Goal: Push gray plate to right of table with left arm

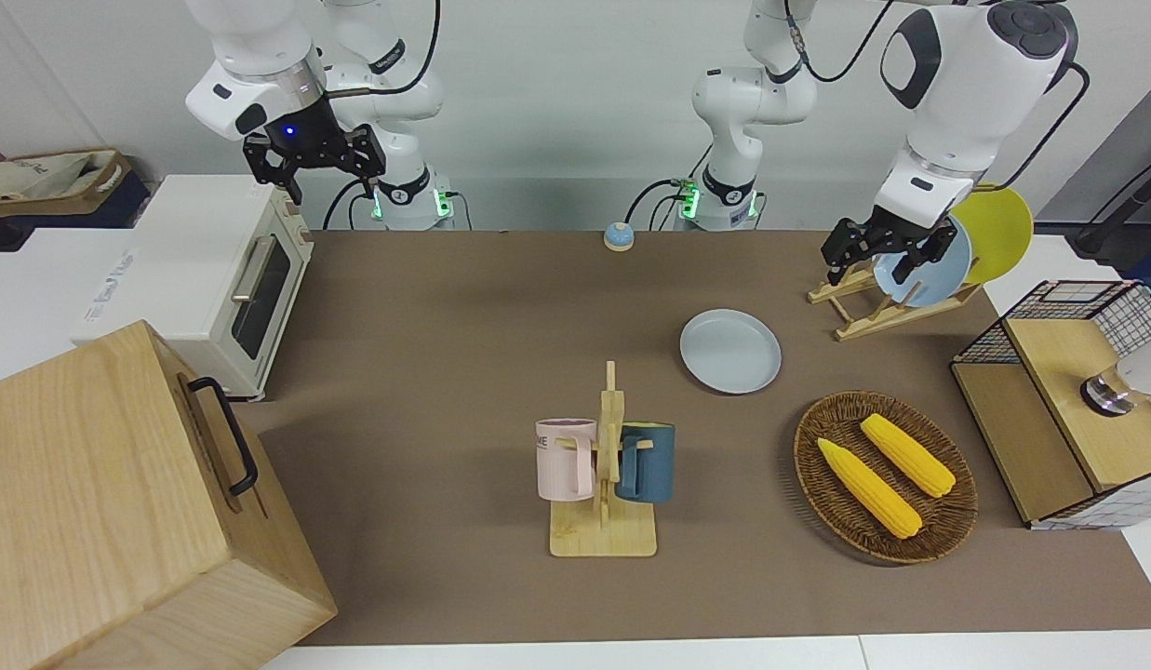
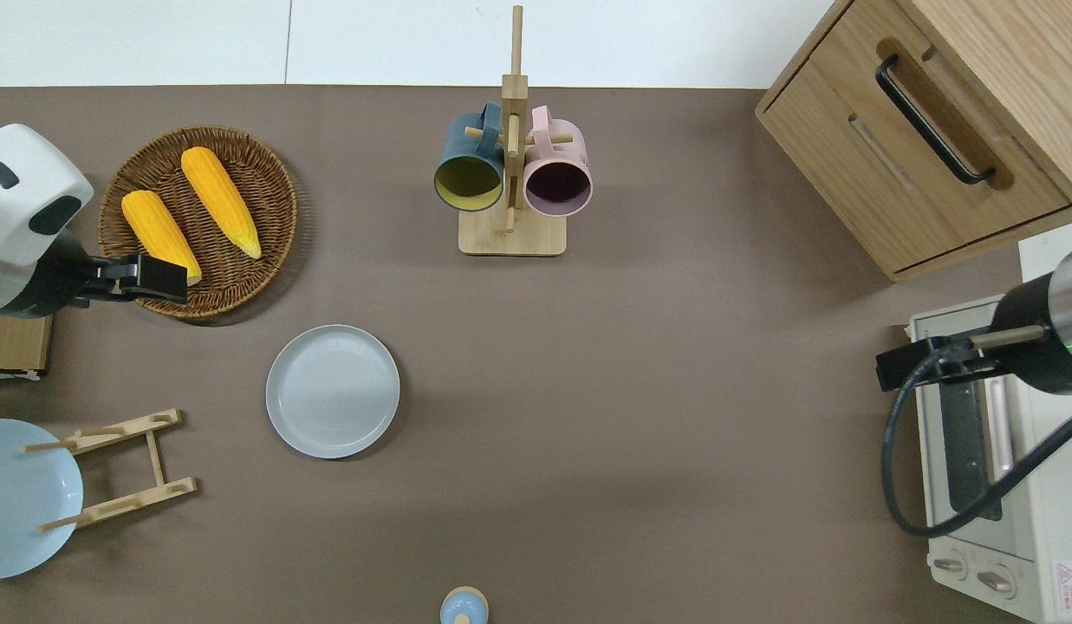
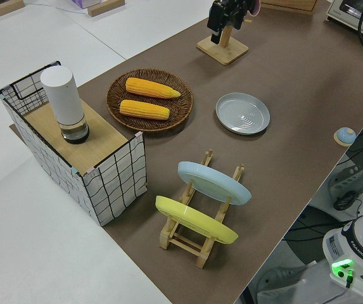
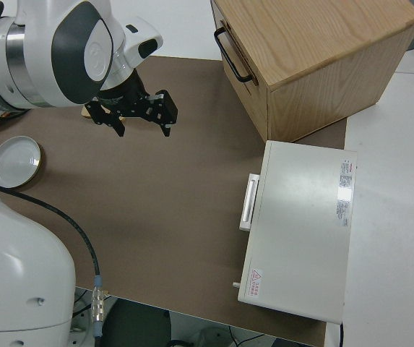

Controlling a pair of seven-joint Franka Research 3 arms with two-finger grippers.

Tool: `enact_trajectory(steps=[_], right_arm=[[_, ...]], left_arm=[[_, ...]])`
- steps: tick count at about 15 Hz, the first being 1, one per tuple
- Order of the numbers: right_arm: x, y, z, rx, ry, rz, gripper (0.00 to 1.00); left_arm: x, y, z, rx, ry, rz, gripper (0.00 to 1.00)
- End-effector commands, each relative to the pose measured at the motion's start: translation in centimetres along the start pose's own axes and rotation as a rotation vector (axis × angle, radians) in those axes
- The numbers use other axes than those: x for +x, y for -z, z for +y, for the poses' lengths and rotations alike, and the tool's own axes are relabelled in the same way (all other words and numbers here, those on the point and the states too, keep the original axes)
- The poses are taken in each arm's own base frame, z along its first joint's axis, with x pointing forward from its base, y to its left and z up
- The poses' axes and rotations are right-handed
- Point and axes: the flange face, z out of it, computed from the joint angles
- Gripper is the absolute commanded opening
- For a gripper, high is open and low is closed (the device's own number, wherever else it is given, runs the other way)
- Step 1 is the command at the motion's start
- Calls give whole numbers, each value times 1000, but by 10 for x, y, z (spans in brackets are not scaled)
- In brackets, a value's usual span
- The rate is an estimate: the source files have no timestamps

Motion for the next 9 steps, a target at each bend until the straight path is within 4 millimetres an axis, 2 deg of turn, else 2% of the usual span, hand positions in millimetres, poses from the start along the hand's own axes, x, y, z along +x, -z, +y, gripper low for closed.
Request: enact_trajectory(steps=[1,9], right_arm=[[-3,4,1,4,-13,-4,983],[-3,4,1,4,-16,-4,983]], left_arm=[[-3,10,-2,5,9,4,1000],[-3,11,-5,-42,25,5,998]])
